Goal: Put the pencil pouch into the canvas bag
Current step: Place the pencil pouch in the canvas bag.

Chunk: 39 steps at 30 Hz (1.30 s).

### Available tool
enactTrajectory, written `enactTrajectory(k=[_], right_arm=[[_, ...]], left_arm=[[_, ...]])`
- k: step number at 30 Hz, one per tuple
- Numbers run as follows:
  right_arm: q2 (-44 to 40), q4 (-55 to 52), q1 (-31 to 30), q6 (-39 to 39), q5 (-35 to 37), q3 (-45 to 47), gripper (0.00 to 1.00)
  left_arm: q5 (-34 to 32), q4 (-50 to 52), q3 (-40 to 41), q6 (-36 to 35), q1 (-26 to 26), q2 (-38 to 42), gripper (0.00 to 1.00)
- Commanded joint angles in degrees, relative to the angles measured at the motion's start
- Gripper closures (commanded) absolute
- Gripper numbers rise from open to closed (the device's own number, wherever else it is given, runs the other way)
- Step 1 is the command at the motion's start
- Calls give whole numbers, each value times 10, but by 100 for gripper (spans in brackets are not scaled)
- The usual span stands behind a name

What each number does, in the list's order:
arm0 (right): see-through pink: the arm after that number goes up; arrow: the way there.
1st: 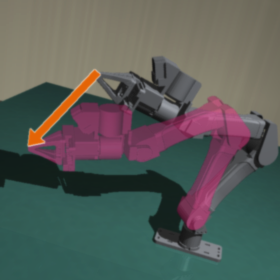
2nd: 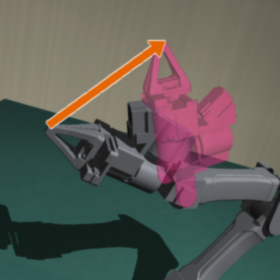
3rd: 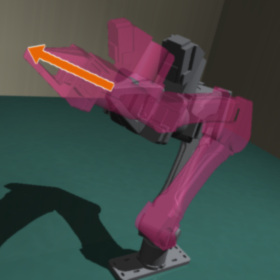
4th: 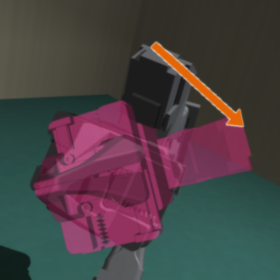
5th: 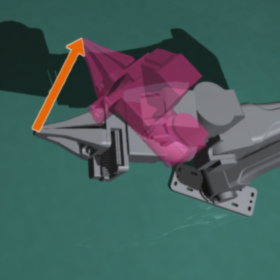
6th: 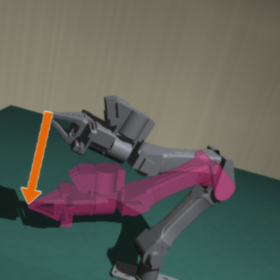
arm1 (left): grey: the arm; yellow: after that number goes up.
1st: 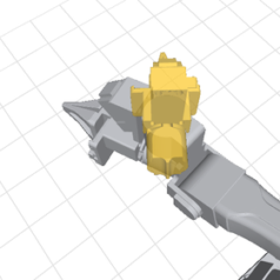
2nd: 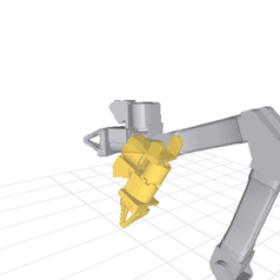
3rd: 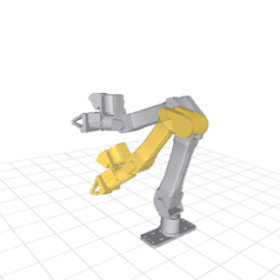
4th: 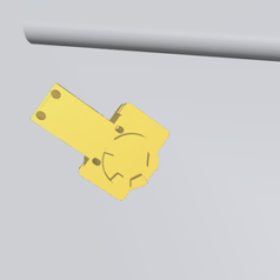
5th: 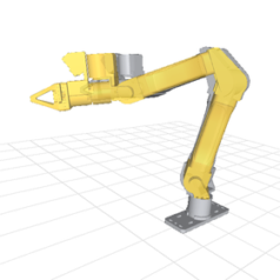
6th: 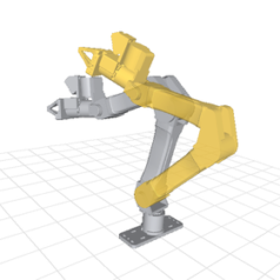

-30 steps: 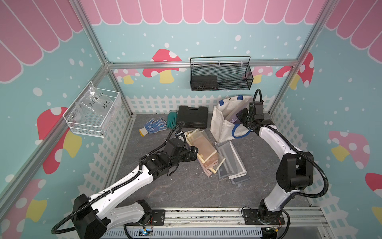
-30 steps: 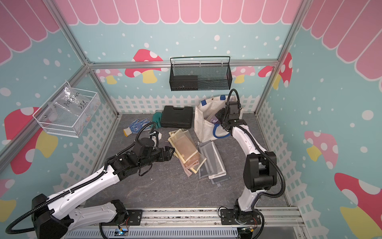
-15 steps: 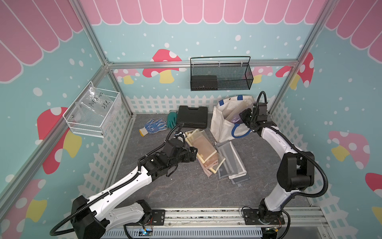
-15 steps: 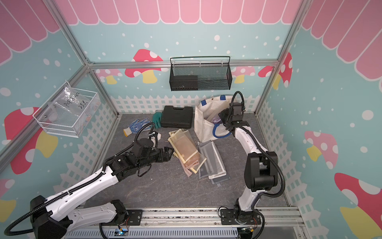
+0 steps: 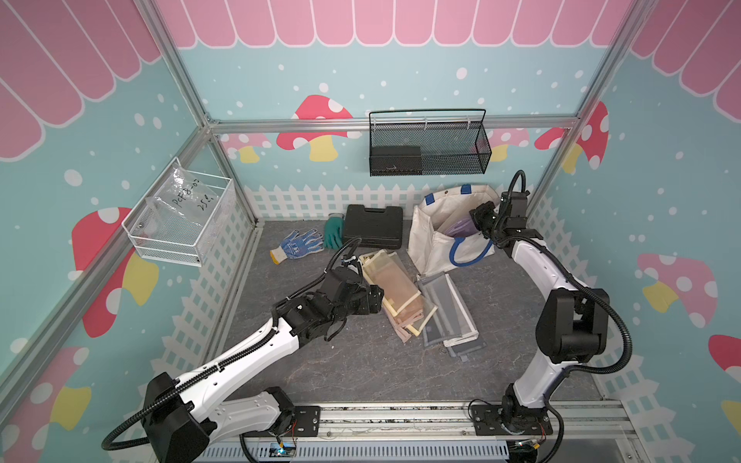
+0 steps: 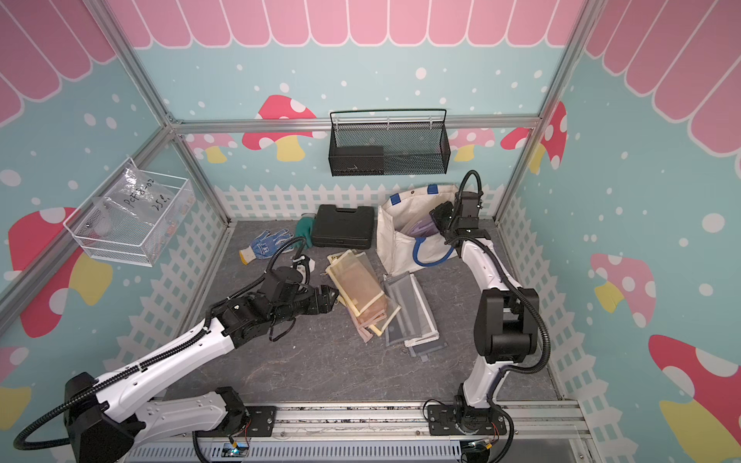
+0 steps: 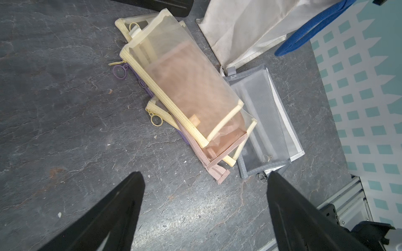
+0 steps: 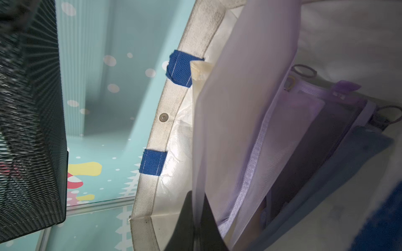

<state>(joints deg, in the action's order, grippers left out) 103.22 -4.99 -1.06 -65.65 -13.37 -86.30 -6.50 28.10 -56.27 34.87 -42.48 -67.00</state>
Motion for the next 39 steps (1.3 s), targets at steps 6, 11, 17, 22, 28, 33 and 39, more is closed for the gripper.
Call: enactTrajectory(k=[6, 11, 17, 22, 28, 33, 39], right_arm=[[10, -43, -1, 82, -16, -33, 81], [-2, -57, -3, 108, -21, -16, 80], [9, -61, -14, 117, -24, -8, 81], [0, -91, -14, 157, -9, -48, 69], [-35, -125, -14, 202, 1, -65, 40], [-77, -154, -14, 257, -5, -57, 32], [-73, -216, -20, 337, -30, -85, 45]], left_arm=[[-12, 10, -33, -13, 3, -26, 11], [-10, 0, -32, -10, 3, -35, 11], [-10, -5, -36, -10, 4, -45, 11], [-18, 9, -36, 1, 9, -44, 11], [5, 12, -18, 31, 23, -24, 10], [29, 32, -24, 45, 41, -21, 10], [47, 44, -29, 46, 49, -28, 10]])
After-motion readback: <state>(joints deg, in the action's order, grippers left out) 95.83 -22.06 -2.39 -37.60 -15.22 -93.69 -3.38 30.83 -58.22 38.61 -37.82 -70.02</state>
